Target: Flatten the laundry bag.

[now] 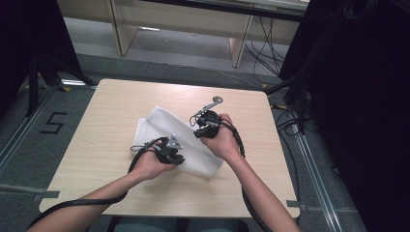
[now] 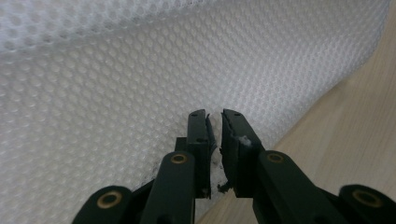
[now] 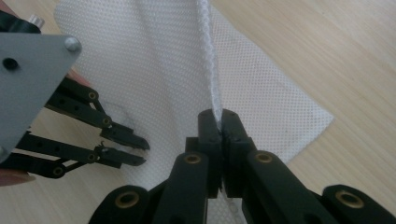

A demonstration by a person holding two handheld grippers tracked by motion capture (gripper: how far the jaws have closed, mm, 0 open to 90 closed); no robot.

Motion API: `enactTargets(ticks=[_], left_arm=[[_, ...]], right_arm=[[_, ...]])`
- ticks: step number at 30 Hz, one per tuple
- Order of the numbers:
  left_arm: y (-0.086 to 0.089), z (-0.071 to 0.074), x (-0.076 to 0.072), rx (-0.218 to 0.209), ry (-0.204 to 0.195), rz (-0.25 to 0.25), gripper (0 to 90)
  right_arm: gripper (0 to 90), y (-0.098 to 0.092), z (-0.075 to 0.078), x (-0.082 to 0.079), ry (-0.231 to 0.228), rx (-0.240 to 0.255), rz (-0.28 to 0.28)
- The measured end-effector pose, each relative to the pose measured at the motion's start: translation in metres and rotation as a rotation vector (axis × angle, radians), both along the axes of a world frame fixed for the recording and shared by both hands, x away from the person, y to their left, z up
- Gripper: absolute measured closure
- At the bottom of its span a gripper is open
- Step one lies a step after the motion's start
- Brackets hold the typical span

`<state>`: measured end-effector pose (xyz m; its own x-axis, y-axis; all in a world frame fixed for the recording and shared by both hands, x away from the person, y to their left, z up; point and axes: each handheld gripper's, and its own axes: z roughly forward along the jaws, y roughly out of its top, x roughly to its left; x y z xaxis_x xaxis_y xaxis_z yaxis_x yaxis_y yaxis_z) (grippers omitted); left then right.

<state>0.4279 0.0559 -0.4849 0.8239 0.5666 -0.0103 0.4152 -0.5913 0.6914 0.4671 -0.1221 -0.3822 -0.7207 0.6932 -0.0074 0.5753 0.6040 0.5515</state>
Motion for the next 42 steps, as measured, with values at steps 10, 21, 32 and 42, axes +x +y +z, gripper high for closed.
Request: enactTargets(ticks=[10, 21, 32, 42], left_arm=[[0.056, 0.009, -0.030, -0.034, 0.024, 0.009, 79.3], [0.139, 0.012, -0.048, -0.083, 0.007, 0.186, 77.8], [0.176, 0.017, -0.038, -0.049, -0.021, 0.313, 77.0], [0.185, 0.016, -0.033, -0.098, -0.036, 0.388, 75.6]], right_arm=[[89.4, -0.007, 0.001, -0.009, -0.067, 0.012, 0.042], [89.2, -0.003, 0.004, -0.044, -0.136, -0.002, 0.135], [88.8, 0.004, -0.006, -0.080, -0.119, 0.035, 0.216], [88.4, 0.008, -0.027, -0.126, -0.013, 0.031, 0.333]])
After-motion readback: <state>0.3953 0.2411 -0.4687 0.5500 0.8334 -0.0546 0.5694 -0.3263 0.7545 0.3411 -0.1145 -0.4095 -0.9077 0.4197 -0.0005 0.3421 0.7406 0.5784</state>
